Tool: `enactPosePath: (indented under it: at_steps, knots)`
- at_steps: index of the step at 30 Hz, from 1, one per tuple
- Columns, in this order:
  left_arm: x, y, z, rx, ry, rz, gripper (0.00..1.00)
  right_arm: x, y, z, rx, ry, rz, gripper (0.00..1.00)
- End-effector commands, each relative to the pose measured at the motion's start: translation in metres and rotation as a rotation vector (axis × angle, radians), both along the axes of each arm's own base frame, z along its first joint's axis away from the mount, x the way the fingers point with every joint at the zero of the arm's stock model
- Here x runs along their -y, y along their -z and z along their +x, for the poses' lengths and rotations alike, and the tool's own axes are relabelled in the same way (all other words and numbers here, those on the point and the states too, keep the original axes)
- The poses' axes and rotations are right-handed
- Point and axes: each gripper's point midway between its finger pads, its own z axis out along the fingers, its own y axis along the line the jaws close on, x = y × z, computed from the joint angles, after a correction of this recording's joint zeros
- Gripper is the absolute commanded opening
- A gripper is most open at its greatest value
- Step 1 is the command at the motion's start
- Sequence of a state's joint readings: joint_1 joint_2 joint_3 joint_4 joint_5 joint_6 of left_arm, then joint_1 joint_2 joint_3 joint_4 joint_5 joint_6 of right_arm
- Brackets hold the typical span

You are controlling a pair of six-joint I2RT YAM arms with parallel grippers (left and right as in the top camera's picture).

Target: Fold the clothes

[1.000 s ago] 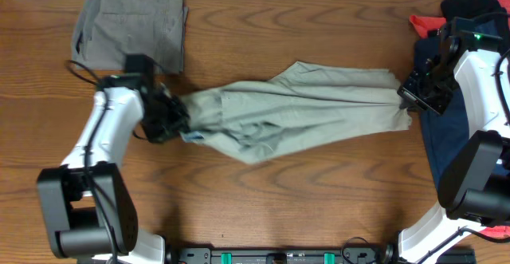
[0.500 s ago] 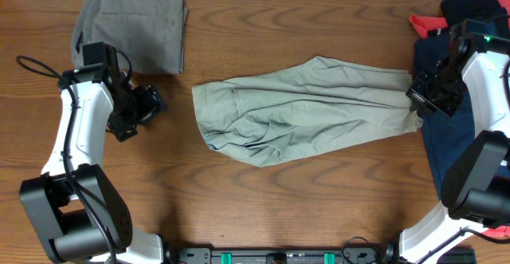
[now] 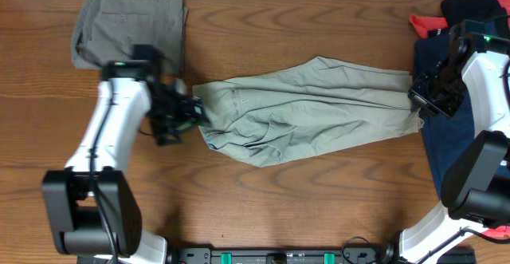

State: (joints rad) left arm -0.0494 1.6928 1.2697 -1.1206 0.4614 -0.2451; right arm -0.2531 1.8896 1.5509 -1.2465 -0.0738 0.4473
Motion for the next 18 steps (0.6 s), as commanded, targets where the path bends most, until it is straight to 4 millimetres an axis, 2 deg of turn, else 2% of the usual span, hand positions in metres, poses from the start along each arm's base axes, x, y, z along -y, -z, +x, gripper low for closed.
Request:
enactPosePath:
  at_steps: [1, 5, 10, 15, 18]
  knots:
    - [0.035, 0.005, -0.015, -0.030, 0.052, -0.021, 0.85, -0.003, -0.008, 0.001, 0.019, -0.032, -0.018, 0.09]
    - [0.063, 0.013, -0.007, 0.020, 0.068, 0.021, 0.85, -0.008, -0.008, 0.002, 0.018, -0.047, -0.018, 0.09]
    - [0.078, 0.030, 0.001, 0.028, 0.059, 0.055, 0.85, -0.010, -0.008, 0.002, 0.017, -0.068, -0.018, 0.09]
    - [0.090, 0.046, 0.034, 0.181, 0.173, 0.042, 0.85, -0.010, -0.008, 0.003, 0.022, -0.074, -0.019, 0.10]
    - [0.089, 0.052, 0.040, 0.206, 0.206, 0.053, 0.85, -0.011, -0.008, 0.003, 0.023, -0.088, -0.020, 0.10]
